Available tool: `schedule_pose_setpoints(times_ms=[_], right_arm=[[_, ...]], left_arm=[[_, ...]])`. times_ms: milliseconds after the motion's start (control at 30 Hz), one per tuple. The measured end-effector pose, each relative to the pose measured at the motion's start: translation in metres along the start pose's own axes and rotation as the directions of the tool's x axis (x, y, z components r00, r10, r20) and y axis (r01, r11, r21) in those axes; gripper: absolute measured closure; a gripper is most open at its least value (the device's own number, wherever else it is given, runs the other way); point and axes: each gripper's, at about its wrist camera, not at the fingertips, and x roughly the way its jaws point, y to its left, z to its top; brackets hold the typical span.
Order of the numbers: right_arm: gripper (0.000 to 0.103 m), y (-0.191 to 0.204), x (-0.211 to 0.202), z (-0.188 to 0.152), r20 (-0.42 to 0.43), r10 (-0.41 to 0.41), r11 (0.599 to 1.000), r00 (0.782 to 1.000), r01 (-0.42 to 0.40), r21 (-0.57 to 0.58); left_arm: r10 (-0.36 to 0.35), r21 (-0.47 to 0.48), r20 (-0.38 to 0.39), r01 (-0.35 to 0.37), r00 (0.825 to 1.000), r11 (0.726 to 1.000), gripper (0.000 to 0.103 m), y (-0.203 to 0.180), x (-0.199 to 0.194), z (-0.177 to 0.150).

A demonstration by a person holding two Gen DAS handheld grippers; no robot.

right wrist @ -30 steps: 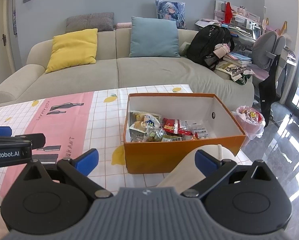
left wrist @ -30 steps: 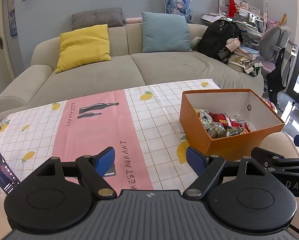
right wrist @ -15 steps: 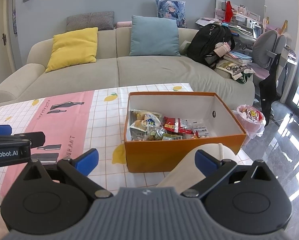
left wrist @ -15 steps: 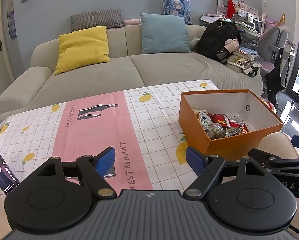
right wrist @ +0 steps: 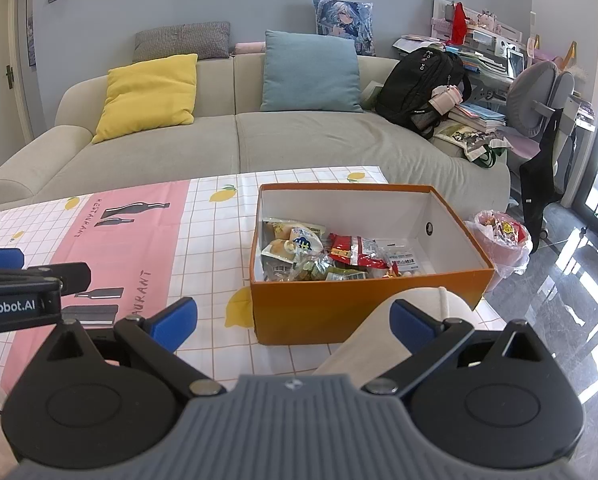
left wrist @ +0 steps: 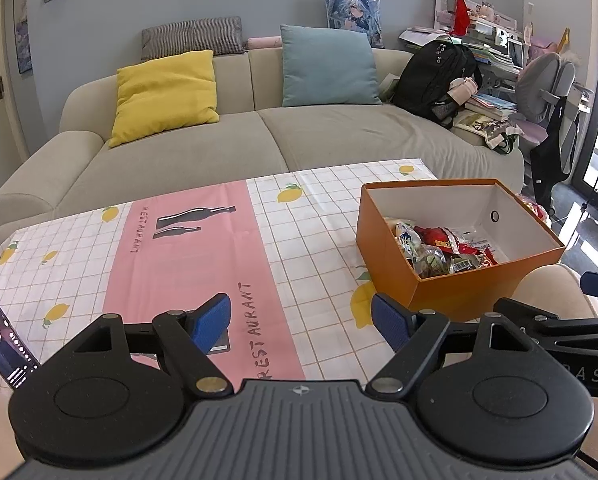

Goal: Organize snacks

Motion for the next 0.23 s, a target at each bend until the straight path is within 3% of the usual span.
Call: schedule_pose_setpoints(times_ms=[233], right_arm=[[0.003,-0.0005,0.0006,0.0001,-0.002,0.001,1.000,1.000,-0.001,0.000]], left_arm=[[0.008,-0.002,0.003,-0.008,1.000,1.000,0.010,-0.0003,-0.0005,-0.0005]])
